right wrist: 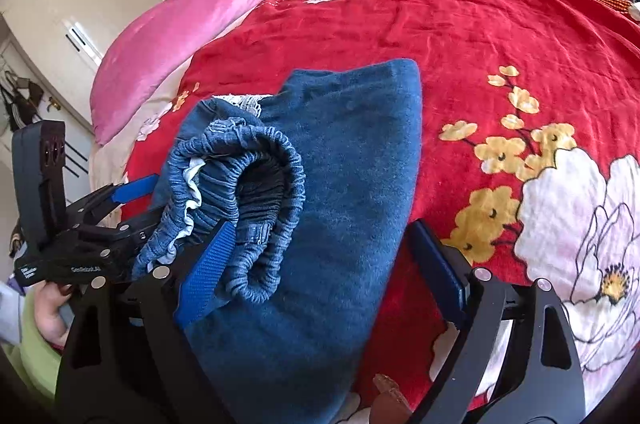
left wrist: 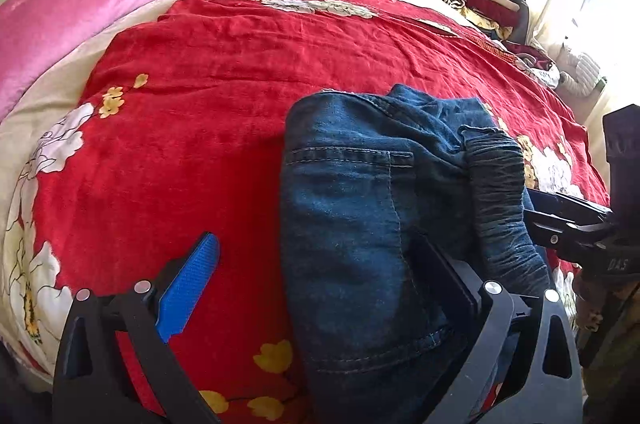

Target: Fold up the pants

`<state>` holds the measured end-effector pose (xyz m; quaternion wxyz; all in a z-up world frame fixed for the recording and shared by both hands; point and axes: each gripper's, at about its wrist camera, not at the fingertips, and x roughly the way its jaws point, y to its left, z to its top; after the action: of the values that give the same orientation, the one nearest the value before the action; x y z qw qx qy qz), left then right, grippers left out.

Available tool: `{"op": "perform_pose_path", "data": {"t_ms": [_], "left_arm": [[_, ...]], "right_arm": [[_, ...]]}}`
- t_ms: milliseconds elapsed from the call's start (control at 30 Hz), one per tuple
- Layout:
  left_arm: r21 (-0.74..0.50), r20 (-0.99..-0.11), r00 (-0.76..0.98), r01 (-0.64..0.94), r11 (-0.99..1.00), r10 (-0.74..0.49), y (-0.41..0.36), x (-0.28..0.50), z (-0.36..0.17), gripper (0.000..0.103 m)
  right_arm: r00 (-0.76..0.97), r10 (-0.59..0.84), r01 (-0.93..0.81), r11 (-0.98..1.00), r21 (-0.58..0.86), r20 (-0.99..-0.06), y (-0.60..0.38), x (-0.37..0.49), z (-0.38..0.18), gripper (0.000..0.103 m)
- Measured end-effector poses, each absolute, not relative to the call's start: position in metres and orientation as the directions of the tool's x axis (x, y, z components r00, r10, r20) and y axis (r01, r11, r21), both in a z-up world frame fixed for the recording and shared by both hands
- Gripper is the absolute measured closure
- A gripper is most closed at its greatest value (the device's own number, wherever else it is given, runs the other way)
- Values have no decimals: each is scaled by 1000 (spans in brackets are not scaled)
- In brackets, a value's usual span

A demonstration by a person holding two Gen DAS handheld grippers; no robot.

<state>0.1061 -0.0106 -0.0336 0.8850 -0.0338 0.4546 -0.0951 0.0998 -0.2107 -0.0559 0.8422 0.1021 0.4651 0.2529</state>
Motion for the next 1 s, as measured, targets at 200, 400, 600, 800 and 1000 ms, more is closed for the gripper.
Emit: {"op": "perform_pose_path", "data": {"t_ms": [200, 400, 600, 800, 1000], "left_arm": [[-159, -794, 566, 158, 975, -221, -18, 111, -36, 6], [-213, -784, 551, 193, 958, -285, -24, 108, -35, 39], [-215, -784, 547, 203, 955, -293, -29, 105, -33, 49], [-201, -783, 557, 199, 959, -279, -30, 106, -35, 38], [-204, -780, 564, 179, 962, -271, -27, 111, -39, 24]], "right_arm": [[442, 516, -362, 851, 380, -734, -206, 102, -57, 31], [432, 540, -399, 833, 384, -722, -201, 98, -56, 55], [431, 553, -412, 823, 390, -713, -199, 94, -55, 67], [436, 552, -407, 825, 392, -710, -200, 95, -54, 65], [430, 564, -388, 821, 420, -705, -204, 97, -57, 62]]}}
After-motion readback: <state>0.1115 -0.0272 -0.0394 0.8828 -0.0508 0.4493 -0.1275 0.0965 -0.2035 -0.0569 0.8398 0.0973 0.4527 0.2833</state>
